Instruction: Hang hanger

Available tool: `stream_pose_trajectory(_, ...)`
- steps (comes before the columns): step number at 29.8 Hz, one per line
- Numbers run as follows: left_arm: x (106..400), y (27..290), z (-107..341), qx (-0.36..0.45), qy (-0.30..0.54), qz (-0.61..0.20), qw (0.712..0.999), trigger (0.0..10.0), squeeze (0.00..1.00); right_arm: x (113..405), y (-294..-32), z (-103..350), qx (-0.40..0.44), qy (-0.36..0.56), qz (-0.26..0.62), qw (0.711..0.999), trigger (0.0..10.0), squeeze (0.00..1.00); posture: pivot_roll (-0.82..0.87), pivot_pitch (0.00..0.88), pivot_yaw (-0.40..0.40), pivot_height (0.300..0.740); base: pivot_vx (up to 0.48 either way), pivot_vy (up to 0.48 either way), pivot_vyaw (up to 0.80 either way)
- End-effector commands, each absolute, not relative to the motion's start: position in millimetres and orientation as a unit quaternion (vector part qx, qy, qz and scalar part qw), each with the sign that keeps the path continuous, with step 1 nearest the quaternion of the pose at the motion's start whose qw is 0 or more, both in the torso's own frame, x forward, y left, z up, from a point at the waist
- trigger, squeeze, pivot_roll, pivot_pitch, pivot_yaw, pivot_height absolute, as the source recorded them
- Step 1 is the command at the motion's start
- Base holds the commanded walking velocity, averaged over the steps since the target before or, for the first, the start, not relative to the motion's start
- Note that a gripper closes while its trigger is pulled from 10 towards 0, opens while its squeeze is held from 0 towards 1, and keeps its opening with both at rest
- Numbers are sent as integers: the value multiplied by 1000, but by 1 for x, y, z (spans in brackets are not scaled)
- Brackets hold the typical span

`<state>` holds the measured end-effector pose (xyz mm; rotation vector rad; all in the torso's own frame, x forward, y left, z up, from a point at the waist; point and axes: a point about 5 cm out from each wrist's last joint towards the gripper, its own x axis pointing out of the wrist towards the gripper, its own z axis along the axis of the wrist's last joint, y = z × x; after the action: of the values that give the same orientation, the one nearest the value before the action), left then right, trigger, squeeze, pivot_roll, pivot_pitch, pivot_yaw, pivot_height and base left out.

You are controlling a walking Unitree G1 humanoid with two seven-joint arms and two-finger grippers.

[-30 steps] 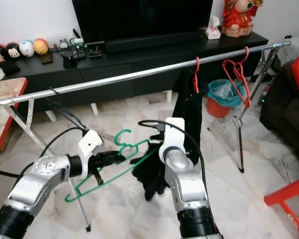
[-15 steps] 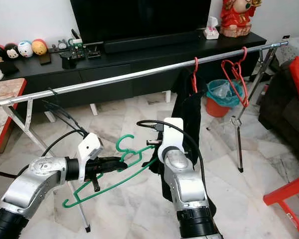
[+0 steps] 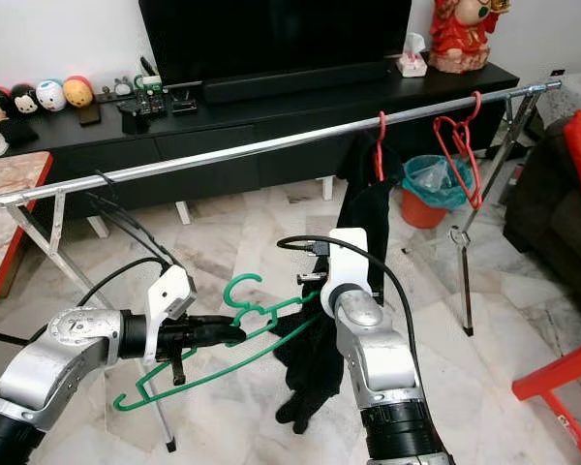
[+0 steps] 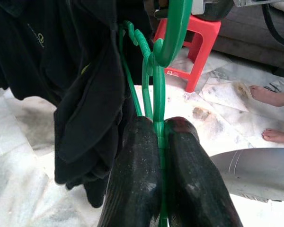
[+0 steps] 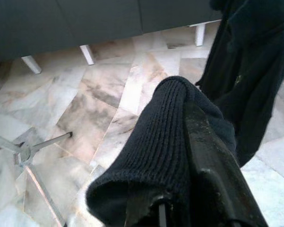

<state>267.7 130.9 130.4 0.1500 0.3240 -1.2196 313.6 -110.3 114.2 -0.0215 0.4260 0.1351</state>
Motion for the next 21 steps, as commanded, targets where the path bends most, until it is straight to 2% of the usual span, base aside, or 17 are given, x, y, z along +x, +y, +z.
stream_pose_trajectory(1, 269, 123, 137, 70, 136, -585, 797, 10000, 0, 315, -92, 129, -9, 187, 108, 976, 10000, 0, 13, 16, 45, 740, 0, 0, 0)
stream_pose_trajectory(7, 277, 119, 134, 84, 132, -564, 811, 10000, 0, 309, -71, 132, -8, 185, 157, 970, 10000, 0, 11, 16, 49, 740, 0, 0, 0)
stream_pose_trajectory(9, 286, 120, 130, 101, 131, -525, 835, 10000, 0, 306, -65, 135, -4, 187, 165, 968, 10000, 0, 8, 17, 49, 740, 0, 0, 0)
stream_pose_trajectory(14, 295, 124, 125, 122, 142, -484, 855, 10000, 0, 303, -62, 135, -7, 193, 169, 967, 10000, 0, 4, 17, 50, 740, 0, 0, 0)
stream_pose_trajectory(21, 301, 141, 122, 162, 157, -445, 867, 10000, 0, 303, -77, 128, -22, 205, 137, 969, 10000, 0, 12, 19, 49, 740, 0, 0, 0)
